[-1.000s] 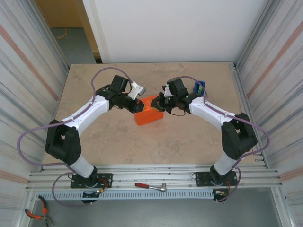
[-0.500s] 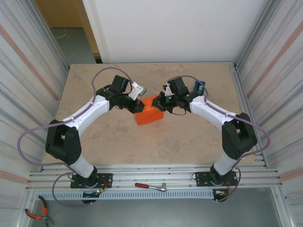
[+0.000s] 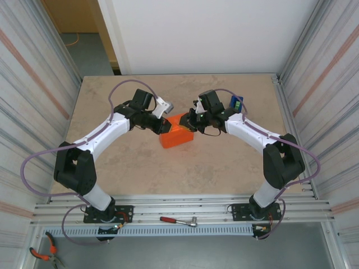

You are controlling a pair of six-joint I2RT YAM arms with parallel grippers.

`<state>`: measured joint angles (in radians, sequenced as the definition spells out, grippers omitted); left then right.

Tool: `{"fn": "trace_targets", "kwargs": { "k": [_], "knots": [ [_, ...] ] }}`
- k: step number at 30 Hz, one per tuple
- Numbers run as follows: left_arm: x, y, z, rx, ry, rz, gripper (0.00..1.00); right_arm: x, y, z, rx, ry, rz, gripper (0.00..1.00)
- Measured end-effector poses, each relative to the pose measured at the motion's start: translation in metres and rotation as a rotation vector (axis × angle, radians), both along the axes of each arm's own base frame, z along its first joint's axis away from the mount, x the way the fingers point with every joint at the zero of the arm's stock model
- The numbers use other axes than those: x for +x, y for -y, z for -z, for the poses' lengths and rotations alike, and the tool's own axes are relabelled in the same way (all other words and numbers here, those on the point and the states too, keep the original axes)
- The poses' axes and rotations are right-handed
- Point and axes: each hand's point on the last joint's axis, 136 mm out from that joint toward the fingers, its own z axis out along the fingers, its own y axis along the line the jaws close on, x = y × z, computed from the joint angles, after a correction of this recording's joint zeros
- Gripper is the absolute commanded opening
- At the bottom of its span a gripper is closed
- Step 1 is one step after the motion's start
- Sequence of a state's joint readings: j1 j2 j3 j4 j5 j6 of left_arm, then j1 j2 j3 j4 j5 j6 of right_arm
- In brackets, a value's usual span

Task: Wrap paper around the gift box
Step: Stick the wrapping paper to the gift box.

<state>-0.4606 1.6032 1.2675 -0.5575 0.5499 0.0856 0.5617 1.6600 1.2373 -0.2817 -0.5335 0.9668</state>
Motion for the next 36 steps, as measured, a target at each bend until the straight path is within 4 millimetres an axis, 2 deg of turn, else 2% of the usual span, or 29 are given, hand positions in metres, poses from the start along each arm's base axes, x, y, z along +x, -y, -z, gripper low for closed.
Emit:
{"fn": "trace_targets", "kwargs": {
  "k": [23,27,36],
  "knots": [
    [0.000,0.000,0.000,-0.001,-0.002,0.001,0.00,-0.006,-0.004,-0.002,0.037,-0.046,0.026,0.19],
    [0.001,0.000,0.000,0.000,-0.001,0.001,0.00,-0.008,-0.003,-0.002,0.042,-0.055,0.035,0.26],
    [0.001,0.000,0.000,0.001,0.002,0.003,0.00,-0.011,-0.001,-0.005,0.048,-0.059,0.042,0.34]
  ]
}}
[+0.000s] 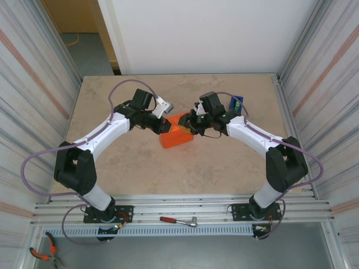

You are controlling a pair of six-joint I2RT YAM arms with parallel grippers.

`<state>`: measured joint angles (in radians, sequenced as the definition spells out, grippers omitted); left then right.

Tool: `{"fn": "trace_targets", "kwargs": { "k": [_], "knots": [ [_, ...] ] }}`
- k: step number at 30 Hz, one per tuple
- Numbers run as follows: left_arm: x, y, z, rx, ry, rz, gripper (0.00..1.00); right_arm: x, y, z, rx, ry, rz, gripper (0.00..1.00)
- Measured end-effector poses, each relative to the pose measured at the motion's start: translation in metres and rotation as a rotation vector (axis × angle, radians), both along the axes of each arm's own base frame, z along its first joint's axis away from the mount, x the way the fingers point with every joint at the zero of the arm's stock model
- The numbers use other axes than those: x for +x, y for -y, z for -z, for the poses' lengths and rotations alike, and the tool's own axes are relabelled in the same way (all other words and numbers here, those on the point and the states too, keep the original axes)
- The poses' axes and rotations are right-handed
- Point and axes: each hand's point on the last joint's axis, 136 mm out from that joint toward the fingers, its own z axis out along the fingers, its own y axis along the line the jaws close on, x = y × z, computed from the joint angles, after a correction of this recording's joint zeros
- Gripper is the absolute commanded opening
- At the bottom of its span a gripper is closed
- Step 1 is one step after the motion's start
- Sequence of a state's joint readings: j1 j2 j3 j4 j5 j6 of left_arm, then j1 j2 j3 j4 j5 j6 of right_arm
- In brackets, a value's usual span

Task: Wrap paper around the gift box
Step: Stick the wrapping paper to the gift box.

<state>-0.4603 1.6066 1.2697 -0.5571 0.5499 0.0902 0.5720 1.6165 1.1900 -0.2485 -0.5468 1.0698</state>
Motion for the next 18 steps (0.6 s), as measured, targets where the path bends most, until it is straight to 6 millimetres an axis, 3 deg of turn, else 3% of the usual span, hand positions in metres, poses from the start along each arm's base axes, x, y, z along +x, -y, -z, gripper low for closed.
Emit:
{"fn": "trace_targets", "kwargs": {
  "k": [5,10,12,14,18],
  "knots": [
    [0.000,0.000,0.000,0.001,0.003,0.001,0.00,-0.007,0.006,0.003,-0.012,-0.011,0.002,0.44],
    [0.000,0.000,0.000,0.001,0.003,0.001,0.00,-0.014,0.026,0.002,-0.030,-0.009,0.034,0.43],
    [0.000,0.000,0.000,0.001,0.003,0.001,0.00,-0.012,0.036,-0.004,-0.031,0.013,0.050,0.37],
    [0.000,0.000,0.000,0.001,0.003,0.002,0.00,-0.008,0.043,-0.014,-0.022,0.044,0.063,0.24],
    [0.000,0.000,0.000,0.001,0.003,0.002,0.00,-0.003,0.043,-0.024,-0.004,0.079,0.040,0.05]
  ]
}}
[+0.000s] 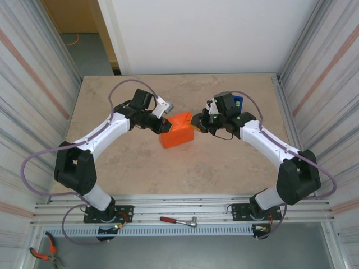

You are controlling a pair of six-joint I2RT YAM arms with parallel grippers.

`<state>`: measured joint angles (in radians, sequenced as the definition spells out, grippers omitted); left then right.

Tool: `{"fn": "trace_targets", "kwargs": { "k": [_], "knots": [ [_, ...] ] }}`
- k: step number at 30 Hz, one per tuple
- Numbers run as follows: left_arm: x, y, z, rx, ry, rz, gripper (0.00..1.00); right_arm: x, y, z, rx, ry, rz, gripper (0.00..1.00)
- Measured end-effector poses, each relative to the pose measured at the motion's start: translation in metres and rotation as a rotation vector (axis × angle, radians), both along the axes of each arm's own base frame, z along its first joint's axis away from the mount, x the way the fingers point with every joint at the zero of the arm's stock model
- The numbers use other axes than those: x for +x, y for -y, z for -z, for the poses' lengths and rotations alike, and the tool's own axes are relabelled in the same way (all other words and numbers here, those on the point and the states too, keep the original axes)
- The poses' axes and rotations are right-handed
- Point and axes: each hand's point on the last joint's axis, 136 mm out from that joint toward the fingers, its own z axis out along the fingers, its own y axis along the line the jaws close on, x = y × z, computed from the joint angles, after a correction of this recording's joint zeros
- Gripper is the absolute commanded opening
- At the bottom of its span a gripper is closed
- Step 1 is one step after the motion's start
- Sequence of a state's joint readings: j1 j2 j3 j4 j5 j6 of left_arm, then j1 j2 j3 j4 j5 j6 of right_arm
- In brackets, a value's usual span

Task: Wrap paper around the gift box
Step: Stick the wrapping paper to the gift box.

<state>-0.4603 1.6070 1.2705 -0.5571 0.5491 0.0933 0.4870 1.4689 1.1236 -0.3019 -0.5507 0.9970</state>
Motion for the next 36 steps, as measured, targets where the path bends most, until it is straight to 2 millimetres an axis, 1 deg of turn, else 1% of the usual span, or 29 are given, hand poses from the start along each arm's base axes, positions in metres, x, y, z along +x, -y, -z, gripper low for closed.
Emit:
{"fn": "trace_targets", "kwargs": {
  "k": [2,4,6,9,16,21,27,36],
  "knots": [
    [0.000,0.000,0.000,0.000,0.000,0.000,0.00,0.005,-0.008,-0.007,0.016,0.011,-0.025,0.00],
    [0.000,0.000,0.000,0.000,0.000,0.000,0.00,0.012,-0.019,-0.012,0.033,0.022,-0.049,0.00],
    [0.000,0.000,0.000,0.000,0.000,0.000,0.00,0.018,-0.028,-0.013,0.046,0.025,-0.069,0.00],
    [0.000,0.000,0.000,0.000,0.000,0.000,0.00,0.022,-0.040,-0.007,0.055,0.014,-0.096,0.00],
    [0.000,0.000,0.000,0.000,0.000,0.000,0.00,0.022,-0.061,0.012,0.055,-0.031,-0.148,0.00],
    [0.000,0.000,0.000,0.000,-0.001,0.000,0.00,0.022,-0.065,0.021,0.049,-0.048,-0.156,0.00],
    [0.000,0.000,0.000,-0.001,-0.001,0.000,0.00,0.022,-0.063,0.030,0.049,-0.055,-0.153,0.00],
    [-0.003,0.001,0.000,-0.005,-0.012,0.006,0.00,0.016,-0.059,0.028,0.108,-0.003,-0.177,0.00]
  ]
}}
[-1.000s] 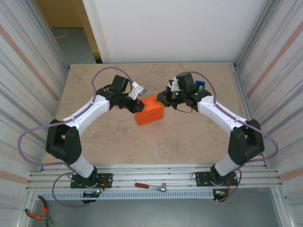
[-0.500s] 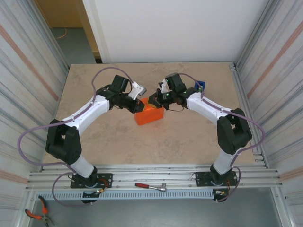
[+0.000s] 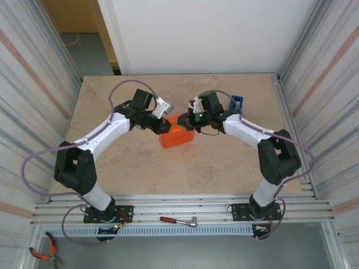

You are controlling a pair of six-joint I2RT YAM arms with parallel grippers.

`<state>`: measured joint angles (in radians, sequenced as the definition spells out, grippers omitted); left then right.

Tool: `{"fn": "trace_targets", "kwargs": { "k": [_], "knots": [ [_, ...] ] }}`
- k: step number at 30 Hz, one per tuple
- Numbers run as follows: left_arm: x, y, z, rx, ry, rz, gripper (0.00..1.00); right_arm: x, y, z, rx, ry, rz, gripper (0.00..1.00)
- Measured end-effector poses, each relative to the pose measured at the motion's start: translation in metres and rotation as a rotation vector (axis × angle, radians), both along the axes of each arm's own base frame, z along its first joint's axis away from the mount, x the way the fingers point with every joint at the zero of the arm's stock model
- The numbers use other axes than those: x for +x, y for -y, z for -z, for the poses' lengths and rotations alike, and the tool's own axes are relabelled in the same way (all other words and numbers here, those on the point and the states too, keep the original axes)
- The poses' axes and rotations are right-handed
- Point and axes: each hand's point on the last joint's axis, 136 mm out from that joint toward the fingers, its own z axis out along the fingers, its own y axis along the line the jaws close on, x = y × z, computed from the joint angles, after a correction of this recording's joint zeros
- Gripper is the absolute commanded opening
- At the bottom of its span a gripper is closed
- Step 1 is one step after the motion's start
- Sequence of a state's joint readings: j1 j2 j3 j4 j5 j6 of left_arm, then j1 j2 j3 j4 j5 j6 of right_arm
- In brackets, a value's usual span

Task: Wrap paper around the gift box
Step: Stick the wrapping paper to the gift box.

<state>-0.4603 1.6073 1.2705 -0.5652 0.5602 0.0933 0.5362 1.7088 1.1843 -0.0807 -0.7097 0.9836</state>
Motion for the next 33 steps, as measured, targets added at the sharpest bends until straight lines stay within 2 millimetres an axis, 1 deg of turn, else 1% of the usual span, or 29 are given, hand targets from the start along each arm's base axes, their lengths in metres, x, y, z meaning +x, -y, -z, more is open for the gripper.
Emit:
{"fn": "trace_targets", "kwargs": {
  "k": [9,15,22,29,33],
  "knots": [
    [0.000,0.000,0.000,0.000,-0.001,0.000,0.00,-0.010,0.010,0.001,0.020,0.026,-0.007,0.00],
    [0.000,0.000,0.000,0.000,-0.001,0.000,0.00,-0.016,0.013,0.002,0.024,0.043,-0.016,0.00],
    [0.001,0.000,0.000,0.000,0.002,-0.001,0.00,-0.028,0.020,0.021,-0.007,-0.012,-0.016,0.00],
    [0.001,0.000,0.000,0.000,0.002,-0.001,0.00,-0.027,0.020,0.021,-0.007,-0.012,-0.015,0.00],
    [0.001,0.000,0.000,0.000,0.002,-0.001,0.00,-0.024,0.021,0.020,-0.006,-0.011,-0.010,0.00]
  ]
}}
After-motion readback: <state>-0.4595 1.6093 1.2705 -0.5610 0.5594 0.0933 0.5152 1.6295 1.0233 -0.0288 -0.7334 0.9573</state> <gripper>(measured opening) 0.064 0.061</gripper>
